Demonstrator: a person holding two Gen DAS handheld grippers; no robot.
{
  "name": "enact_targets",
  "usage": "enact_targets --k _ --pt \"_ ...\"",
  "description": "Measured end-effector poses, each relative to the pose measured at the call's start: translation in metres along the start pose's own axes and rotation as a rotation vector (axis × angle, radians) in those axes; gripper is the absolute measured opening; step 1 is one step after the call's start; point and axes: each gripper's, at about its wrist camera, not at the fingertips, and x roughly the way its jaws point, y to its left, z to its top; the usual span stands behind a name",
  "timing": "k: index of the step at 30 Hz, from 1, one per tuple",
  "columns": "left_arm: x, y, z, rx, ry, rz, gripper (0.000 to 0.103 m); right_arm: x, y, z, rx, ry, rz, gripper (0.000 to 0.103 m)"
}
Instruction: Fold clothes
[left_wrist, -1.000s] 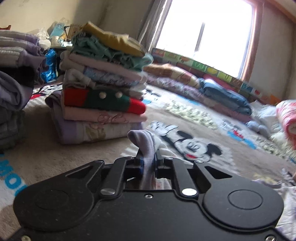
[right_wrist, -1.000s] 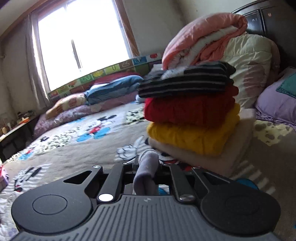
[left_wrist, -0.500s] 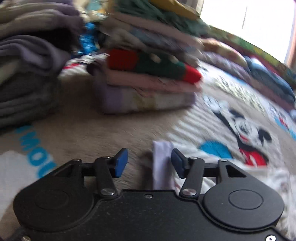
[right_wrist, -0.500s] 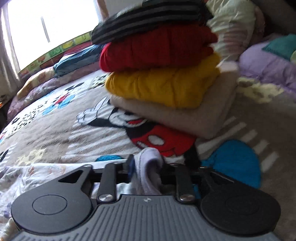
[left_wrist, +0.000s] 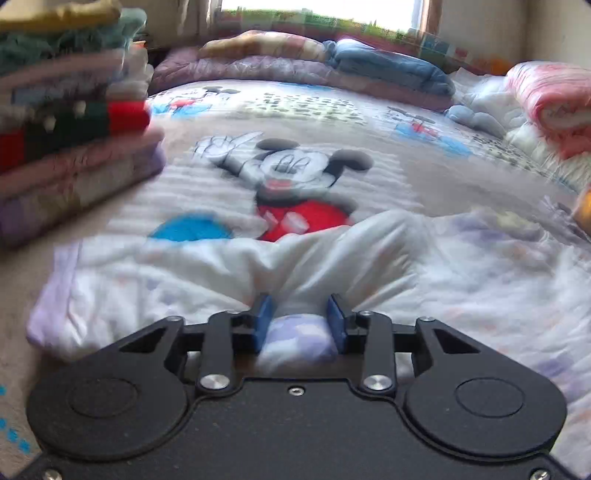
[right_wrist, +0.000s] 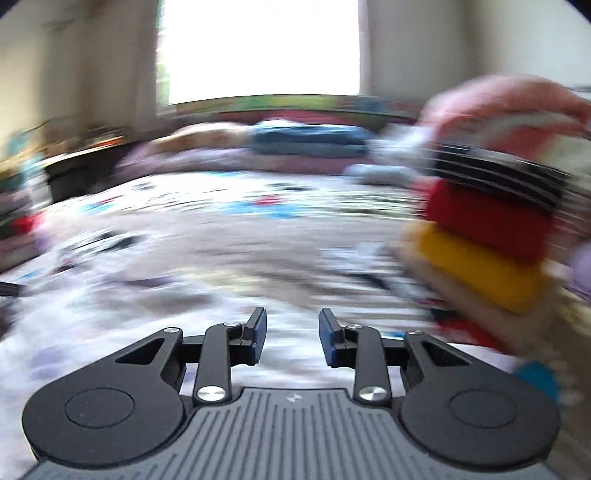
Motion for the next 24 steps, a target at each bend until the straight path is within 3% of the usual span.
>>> enact_targets --k 1,3,4,8,11,15,20,24 --pt "-0.005 0.006 0.004 -0.043 -0.014 0.005 0.022 0.002 0.013 0.0 -0.021 0.014 0.048 0.028" --pt "-0.017 0.014 0.008 -0.085 -0.082 0.001 0.022 0.005 0.034 -0.001 -0.085 0.042 0.109 0.026" --pt "-0.015 0.016 0.007 -0.097 -0.061 -0.011 0.022 0.006 0.044 -0.003 -0.122 0.051 0.129 0.025" --pt "-0.005 0.014 0.0 -0.092 -0.007 0.007 0.024 0.01 0.035 -0.027 -0.115 0.166 0.125 0.022" --pt "-0.012 0.003 -0.001 -0.053 -0.033 0.03 0.024 0.013 0.029 -0.045 -0.109 0.253 0.122 0.017" --pt "-0.035 -0.008 -0.005 -0.006 -0.085 0.047 0.024 -0.016 0.013 -0.055 -0.053 0.243 0.065 0.02" --pt "-0.09 -0.032 -0.019 0.118 -0.177 0.031 0.024 -0.05 0.002 -0.078 0.036 0.242 0.009 0.02" --pt "-0.135 -0.056 -0.034 0.191 -0.229 -0.009 0.024 -0.083 0.007 -0.08 0.07 0.132 -0.027 0.02"
